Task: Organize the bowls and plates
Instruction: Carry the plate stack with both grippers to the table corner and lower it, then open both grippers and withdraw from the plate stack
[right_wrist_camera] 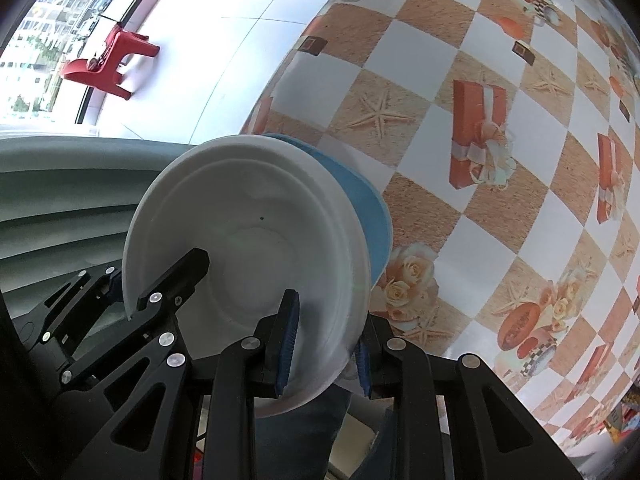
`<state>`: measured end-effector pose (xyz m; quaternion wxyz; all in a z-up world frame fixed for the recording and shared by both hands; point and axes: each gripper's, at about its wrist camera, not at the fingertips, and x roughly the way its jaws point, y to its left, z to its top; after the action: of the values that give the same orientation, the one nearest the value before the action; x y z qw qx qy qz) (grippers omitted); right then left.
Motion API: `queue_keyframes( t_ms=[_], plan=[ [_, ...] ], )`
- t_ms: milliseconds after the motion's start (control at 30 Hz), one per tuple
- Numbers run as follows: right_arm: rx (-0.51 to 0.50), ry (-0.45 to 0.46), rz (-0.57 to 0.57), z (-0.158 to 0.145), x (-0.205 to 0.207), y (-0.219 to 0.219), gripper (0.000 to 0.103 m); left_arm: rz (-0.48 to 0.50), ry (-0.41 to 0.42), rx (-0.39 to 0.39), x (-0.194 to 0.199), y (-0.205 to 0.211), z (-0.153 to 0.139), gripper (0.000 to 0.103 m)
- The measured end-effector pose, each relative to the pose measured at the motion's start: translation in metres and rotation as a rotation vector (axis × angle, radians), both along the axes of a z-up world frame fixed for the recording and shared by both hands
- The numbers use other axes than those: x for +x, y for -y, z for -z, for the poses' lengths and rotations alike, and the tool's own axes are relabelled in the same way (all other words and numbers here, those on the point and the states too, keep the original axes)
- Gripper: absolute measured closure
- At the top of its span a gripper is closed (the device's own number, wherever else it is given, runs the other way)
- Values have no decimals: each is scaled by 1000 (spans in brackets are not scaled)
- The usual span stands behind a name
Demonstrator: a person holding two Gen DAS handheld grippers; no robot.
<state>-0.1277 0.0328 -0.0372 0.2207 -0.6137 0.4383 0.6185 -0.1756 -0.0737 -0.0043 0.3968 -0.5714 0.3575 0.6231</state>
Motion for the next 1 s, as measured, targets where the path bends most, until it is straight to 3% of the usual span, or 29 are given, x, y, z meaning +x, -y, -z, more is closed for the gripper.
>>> queue_keyframes(
  t_ms=[467,667,767,800,833,900,933,967,1000],
  plan=[
    [46,31,-30,29,-10,-1,75,12,-2,-37,2,-2,37,72],
    [37,35,-35,33,-15,2,74,6,29,-31,-2,0,38,60],
    [48,35,-40,28,-12,-1,74,15,41,-13,-1,1,34,50],
    [53,35,-39,26,-12,-1,74,17,36,-6,-1,2,32,41],
    [61,36,-37,24,-11,-3,74,21,14,-5,0,3,29,17],
    [69,43,-31,21,-9,-5,73,25,0,13,2,4,23,8],
    [69,42,-26,19,-6,-7,52,30,2,19,2,5,20,7],
    [73,37,-20,17,-3,-8,22,35,1,24,3,5,17,7],
    [91,27,-13,12,0,-10,17,37,1,27,3,7,16,6]
  ],
)
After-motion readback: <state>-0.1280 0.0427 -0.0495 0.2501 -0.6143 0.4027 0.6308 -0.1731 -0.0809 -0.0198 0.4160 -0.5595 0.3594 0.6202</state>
